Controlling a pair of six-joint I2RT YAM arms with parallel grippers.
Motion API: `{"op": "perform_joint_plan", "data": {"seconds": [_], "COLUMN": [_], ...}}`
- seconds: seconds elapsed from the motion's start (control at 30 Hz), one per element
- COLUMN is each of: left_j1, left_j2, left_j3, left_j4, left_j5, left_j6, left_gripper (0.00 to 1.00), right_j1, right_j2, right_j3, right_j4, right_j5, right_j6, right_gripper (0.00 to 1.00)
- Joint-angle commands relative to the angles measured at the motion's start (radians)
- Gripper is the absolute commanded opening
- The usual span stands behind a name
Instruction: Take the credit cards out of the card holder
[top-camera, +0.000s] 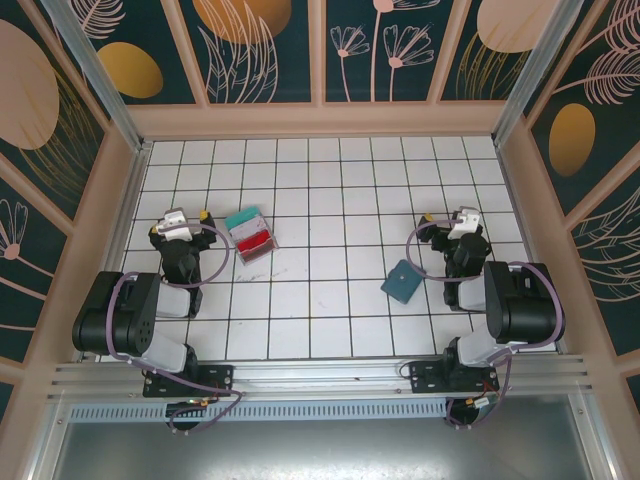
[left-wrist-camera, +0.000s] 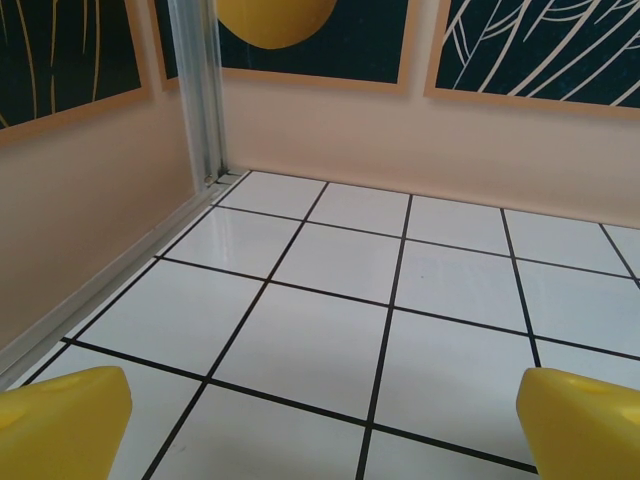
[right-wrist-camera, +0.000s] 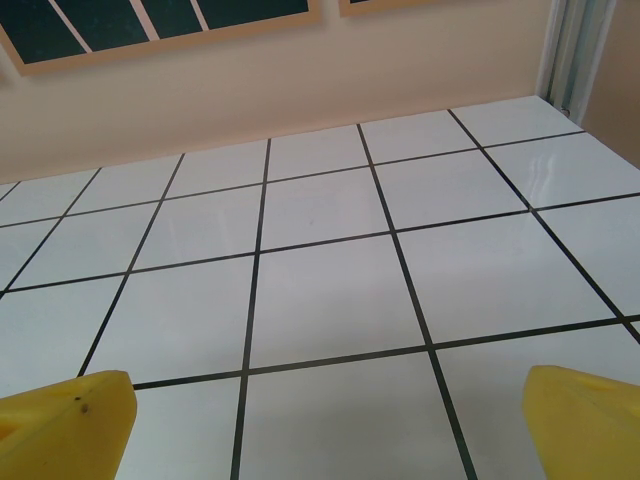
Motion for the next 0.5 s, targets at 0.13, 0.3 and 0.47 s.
{"op": "perform_joint_plan", "data": {"seconds": [0.13,0.3,0.47], "left_j1": [0.015,0.015,0.015], "left_j2": [-0.005,-0.104,-0.224], "left_j3": [0.005,0.121,0.283], "left_j4": [0.007,-0.292,-0.652], "left_j5": [0.028,-0.138,-0.185], "left_j6": [0.008,-0.051,-0.137], "left_gripper": [0.99,0.99,0.99], "right_j1": [-0.009,-0.007,-0.007], "right_j2": [0.002,-0.069,-0.223], "right_j3": [0.008,0.038,0.098], "right_j4": [0.035,-0.072,-0.303], "right_j5": [-0.019,-0.016,0.038], "right_j6": [-0.017,-0.018,0.03], "right_gripper": [0.99,0.99,0.99]}}
